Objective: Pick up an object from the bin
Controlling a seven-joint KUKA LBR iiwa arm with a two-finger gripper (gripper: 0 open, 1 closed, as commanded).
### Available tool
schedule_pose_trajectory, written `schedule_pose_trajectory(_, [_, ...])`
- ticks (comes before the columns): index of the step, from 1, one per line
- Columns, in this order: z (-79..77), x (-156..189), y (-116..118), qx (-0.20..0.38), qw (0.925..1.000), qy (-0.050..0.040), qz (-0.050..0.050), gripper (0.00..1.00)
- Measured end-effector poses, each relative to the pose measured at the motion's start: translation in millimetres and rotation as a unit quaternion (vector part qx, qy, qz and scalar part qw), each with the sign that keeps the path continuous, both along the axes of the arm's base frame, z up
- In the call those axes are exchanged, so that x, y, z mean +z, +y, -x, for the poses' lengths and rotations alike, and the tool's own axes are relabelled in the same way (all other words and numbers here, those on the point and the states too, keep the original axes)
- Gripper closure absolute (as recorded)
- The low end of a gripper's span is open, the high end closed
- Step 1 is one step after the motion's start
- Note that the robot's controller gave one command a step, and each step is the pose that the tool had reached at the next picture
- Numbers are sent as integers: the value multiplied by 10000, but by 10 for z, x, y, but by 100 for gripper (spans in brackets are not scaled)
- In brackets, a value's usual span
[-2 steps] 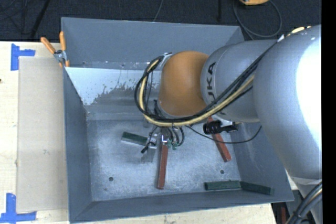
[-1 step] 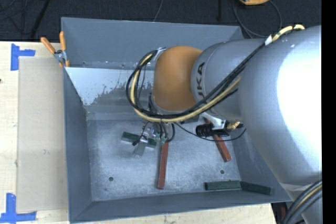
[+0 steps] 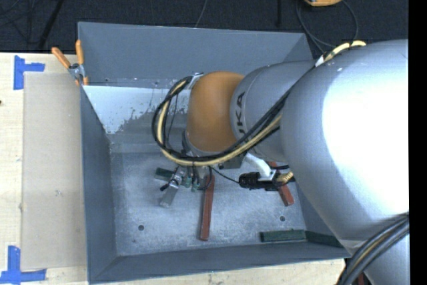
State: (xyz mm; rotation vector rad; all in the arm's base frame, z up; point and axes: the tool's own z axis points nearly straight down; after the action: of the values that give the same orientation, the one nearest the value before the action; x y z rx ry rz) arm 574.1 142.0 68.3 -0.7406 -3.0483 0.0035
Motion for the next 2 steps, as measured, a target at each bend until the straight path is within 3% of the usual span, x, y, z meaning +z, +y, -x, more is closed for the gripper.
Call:
schedule_pose_trajectory(1, [3,-7,-2,-2,10000,-12,-2,0])
schedule_pose_trajectory(2, [-4,3,-1,-2,10000,-23,-4,100])
